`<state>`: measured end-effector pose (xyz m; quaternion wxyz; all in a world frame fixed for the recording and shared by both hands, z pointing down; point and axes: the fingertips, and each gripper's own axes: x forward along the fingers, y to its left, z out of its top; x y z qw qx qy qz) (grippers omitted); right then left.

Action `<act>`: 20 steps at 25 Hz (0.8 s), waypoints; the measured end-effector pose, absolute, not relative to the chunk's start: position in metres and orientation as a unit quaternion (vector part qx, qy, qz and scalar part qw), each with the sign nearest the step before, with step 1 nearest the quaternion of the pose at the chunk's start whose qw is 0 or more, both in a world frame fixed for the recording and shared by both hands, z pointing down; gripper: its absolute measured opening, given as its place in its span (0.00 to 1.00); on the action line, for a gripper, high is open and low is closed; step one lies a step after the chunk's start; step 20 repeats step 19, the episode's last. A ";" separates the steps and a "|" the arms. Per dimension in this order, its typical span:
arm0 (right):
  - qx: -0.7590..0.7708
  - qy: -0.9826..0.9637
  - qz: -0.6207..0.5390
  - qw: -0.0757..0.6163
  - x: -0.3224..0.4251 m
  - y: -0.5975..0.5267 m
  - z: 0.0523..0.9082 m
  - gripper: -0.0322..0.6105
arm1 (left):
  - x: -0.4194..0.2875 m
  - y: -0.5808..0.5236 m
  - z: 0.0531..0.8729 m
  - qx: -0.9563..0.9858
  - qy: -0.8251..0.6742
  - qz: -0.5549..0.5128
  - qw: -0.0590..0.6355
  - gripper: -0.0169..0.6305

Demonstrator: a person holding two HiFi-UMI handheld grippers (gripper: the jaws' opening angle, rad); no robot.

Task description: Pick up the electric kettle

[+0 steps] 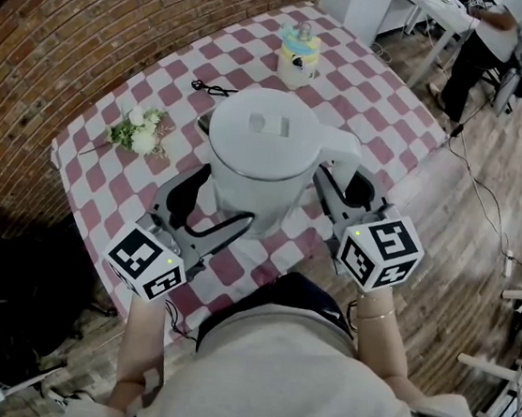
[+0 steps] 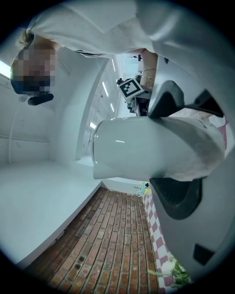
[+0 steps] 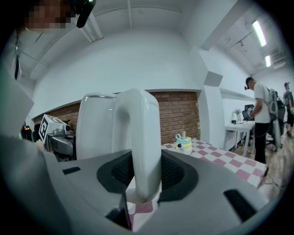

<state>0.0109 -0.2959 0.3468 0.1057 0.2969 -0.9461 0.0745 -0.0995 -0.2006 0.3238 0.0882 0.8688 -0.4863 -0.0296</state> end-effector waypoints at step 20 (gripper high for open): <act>0.289 -0.947 0.088 0.107 0.010 -0.301 0.359 0.26 | -0.100 -0.206 0.332 0.867 -0.489 -0.019 0.095 0.66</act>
